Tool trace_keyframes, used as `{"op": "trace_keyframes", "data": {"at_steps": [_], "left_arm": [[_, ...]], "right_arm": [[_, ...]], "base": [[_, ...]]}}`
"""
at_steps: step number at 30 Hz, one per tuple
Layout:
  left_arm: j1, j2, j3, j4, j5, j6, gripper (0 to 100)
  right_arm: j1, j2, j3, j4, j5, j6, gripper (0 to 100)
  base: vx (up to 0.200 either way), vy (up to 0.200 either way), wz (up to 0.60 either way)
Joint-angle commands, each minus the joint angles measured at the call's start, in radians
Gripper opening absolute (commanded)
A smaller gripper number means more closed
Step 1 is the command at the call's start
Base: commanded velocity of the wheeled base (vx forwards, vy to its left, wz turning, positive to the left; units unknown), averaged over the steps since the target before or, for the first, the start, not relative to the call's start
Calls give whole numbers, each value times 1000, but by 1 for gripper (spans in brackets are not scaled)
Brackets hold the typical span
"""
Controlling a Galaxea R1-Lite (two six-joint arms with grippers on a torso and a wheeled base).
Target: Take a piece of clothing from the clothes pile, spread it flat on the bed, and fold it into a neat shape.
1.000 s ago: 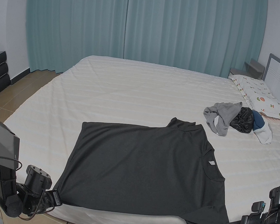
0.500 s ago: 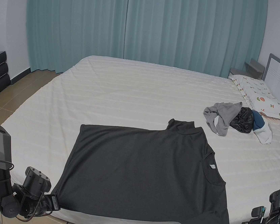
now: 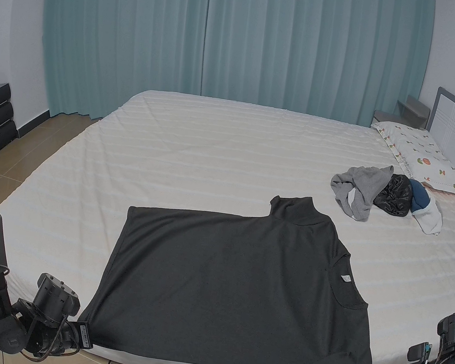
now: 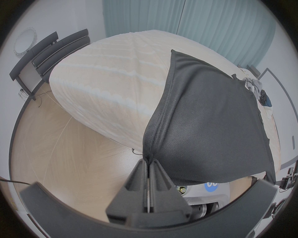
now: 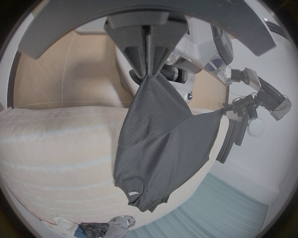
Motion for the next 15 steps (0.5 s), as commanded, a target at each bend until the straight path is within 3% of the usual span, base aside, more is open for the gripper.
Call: {"op": "trace_keyframes", "data": {"at_steps": [1,10,15], "left_arm": [[-6,-28,17,22,1,8,0],[-15,-51,17,65,0,19,0],[-7,-98,8,-1,-5,13,0]], "right_arm": [[10,-48,-1,50,-2,0,0],[10,-189,-117,328,-6,0,0],[2,-200,-166,343,9,9,0]], "base": [[0,0,0],[0,0,0],[0,0,0]]}}
